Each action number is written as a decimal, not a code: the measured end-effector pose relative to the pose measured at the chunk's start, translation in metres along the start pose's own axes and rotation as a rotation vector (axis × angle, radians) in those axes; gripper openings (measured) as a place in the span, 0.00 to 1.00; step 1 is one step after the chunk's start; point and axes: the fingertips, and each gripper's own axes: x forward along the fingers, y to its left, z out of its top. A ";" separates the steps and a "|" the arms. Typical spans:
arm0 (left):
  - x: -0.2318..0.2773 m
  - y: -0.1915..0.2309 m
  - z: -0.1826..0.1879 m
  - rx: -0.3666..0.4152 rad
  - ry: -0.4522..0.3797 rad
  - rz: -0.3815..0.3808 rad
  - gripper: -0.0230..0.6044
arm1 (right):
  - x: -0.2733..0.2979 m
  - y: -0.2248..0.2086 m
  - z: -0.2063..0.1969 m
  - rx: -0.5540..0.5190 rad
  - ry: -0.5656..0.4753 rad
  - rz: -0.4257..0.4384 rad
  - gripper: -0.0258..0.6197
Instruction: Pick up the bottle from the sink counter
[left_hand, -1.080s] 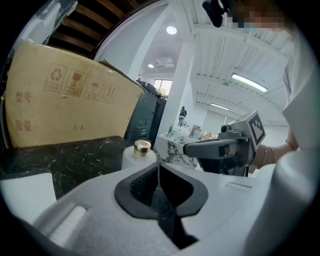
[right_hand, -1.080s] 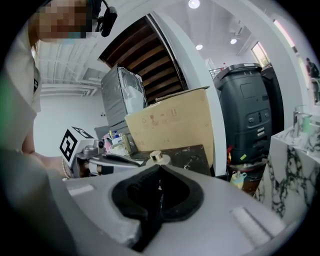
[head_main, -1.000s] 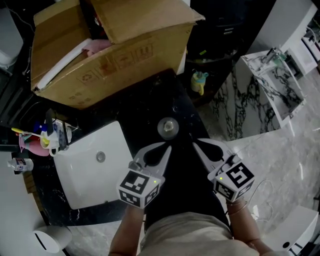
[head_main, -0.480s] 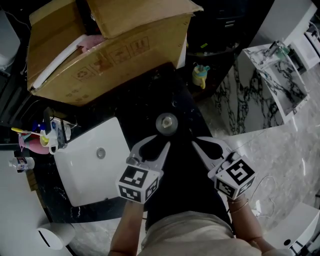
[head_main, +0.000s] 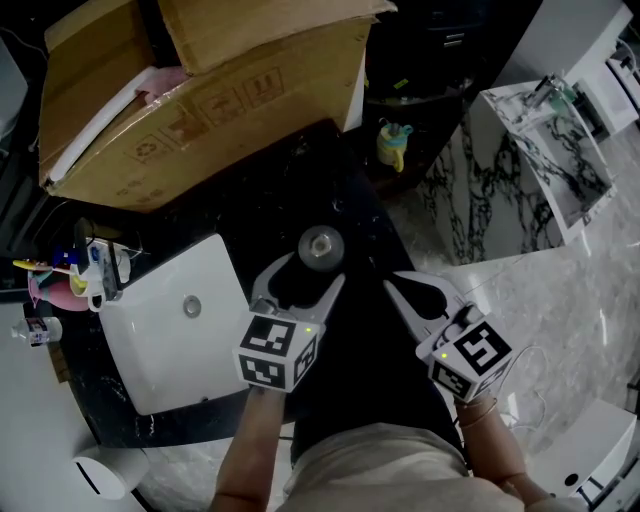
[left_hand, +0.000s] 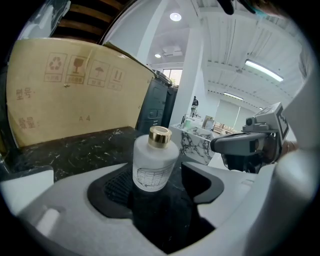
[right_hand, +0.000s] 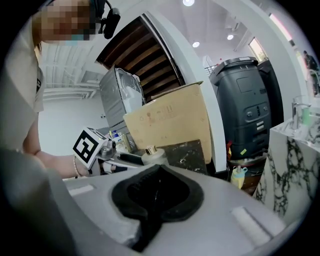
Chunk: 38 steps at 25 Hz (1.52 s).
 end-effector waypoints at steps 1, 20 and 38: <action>0.003 0.000 0.000 -0.002 -0.002 0.005 0.51 | -0.001 -0.003 -0.001 -0.006 0.007 -0.006 0.04; 0.040 0.007 0.020 0.049 -0.059 0.087 0.59 | -0.012 -0.046 -0.015 0.025 0.043 -0.054 0.04; 0.056 0.013 0.021 0.129 -0.029 0.177 0.58 | -0.005 -0.060 -0.009 0.028 0.042 -0.051 0.04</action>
